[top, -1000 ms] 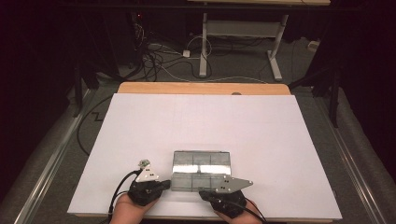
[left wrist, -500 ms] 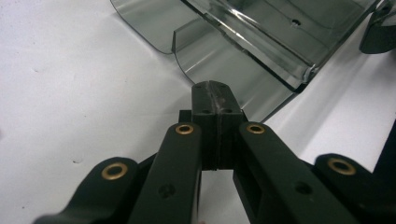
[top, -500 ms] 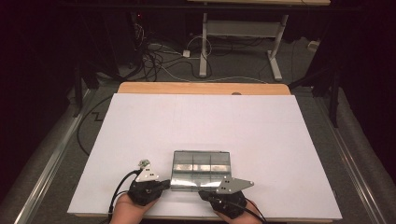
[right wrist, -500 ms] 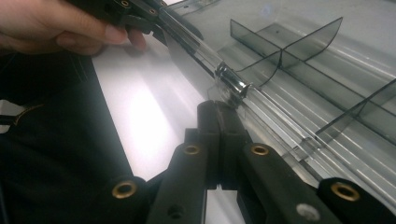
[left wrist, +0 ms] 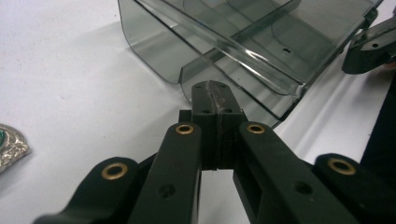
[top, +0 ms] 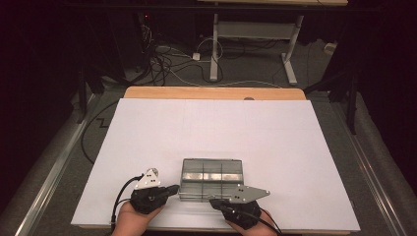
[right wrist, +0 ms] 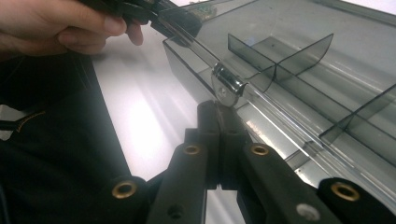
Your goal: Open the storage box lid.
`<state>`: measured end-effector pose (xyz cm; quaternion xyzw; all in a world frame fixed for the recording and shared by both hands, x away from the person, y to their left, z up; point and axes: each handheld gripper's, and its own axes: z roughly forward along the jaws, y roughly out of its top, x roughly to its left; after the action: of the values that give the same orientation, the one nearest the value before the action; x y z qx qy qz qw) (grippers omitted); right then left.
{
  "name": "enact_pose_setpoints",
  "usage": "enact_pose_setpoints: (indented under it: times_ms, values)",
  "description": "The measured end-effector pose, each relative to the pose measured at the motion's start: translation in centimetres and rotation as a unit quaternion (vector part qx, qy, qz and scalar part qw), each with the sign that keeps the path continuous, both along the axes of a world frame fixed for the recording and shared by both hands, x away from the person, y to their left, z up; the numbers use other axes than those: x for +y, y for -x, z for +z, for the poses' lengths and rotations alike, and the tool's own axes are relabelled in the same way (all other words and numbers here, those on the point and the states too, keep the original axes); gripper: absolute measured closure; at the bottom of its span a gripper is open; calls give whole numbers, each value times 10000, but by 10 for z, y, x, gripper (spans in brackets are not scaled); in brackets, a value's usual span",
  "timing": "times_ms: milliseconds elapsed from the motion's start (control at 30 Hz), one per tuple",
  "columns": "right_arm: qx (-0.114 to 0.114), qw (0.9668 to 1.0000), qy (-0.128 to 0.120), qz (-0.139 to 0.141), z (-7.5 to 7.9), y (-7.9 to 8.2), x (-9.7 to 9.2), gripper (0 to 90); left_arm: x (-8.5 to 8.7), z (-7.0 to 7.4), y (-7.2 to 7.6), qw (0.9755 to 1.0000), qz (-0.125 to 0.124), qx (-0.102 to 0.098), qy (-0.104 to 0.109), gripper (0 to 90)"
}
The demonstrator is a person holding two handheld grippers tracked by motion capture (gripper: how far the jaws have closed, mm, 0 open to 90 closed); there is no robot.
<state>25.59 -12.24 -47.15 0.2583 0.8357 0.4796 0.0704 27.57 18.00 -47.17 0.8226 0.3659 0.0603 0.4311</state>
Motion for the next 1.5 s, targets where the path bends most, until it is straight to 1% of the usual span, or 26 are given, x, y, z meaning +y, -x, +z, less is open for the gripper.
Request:
enact_pose_setpoints:
  times_ms: [167,367,533,733,833,1033,1100,1233,1400,1500]
  values:
    - [-48,10000,-40,4,3,0,0,900,0,3,1,10000,-45,-76,31,875]
    - [-159,9998,-107,-11,8,-1,1,900,1,7,2,9997,-63,-172,157,875]
    - [-219,9997,-128,-13,10,-2,1,900,1,10,1,9991,-96,-301,272,875]
    - [-270,9995,-188,-42,13,-3,1,900,-1,12,2,9986,-146,-370,346,875]
    - [-296,9993,-212,-46,15,-4,1,900,-2,13,2,9980,-226,-435,404,875]
    - [-296,9994,-195,-48,15,-4,2,900,-6,12,2,9978,-291,-437,415,875]
    - [-249,9995,-205,-51,15,-4,2,900,-8,12,2,9978,-291,-428,408,875]
    - [-264,9995,-159,-81,14,-4,2,900,-9,11,1,9979,-298,-422,395,875]
    - [-316,9994,-6,-168,12,-2,1,900,-9,12,-1,9977,-322,-430,403,874]
    - [-313,9992,-20,-243,12,-1,-2,900,-10,12,-2,9976,-326,-443,416,875]
